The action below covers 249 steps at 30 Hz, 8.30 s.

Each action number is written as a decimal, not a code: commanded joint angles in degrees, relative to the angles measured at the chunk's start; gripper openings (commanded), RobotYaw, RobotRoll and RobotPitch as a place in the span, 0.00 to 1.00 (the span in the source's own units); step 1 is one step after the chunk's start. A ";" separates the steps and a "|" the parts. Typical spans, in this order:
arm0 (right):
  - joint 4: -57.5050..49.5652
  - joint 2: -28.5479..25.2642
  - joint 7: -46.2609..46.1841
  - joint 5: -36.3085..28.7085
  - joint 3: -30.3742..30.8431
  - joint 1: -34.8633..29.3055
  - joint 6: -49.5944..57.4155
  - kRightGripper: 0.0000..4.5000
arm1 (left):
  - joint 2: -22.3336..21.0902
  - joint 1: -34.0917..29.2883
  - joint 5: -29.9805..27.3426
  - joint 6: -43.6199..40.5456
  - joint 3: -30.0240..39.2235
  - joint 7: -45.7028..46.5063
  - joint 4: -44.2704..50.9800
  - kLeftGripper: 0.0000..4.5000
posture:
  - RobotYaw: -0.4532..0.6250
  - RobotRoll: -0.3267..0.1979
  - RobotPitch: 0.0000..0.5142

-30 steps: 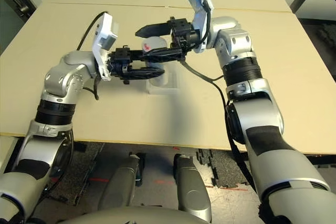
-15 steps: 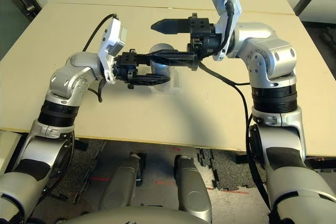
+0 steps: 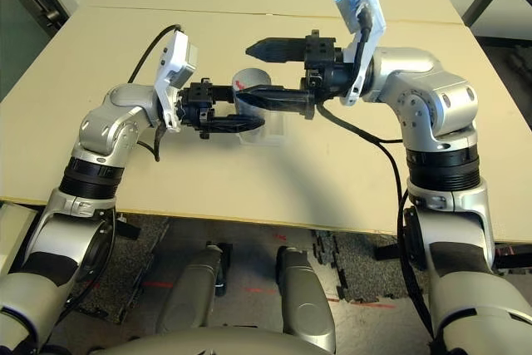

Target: Pour the medicine from the bottle into the box.

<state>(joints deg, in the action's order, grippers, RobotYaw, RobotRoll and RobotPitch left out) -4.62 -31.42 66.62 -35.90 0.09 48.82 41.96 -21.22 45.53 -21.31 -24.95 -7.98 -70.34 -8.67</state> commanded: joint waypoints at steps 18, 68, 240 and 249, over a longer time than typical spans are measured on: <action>4.28 2.50 -4.68 7.78 4.84 1.41 -7.59 1.00 | -0.27 -0.51 -0.40 -0.53 -1.69 0.07 0.27 0.54 | 0.50 0.62 0.42; -4.08 2.71 -12.43 -0.78 3.86 -1.60 2.74 1.00 | -2.58 -2.17 0.12 2.61 -1.94 1.52 -1.81 0.54 | 0.49 0.62 0.46; 12.63 5.87 -43.54 20.97 -9.70 -15.54 -5.83 1.00 | 3.21 19.13 19.61 39.71 12.41 45.55 -60.28 0.54 | 0.49 0.62 0.39; -2.24 -4.09 -31.80 17.32 -3.98 -21.97 5.28 1.00 | 1.72 25.21 25.60 41.59 8.63 47.45 -63.36 0.54 | 0.47 0.62 0.39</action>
<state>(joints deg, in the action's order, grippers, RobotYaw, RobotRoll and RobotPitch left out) -4.21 -34.07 32.35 -17.53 -5.69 28.24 44.91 -18.95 69.03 2.59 15.89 1.49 -23.54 -70.95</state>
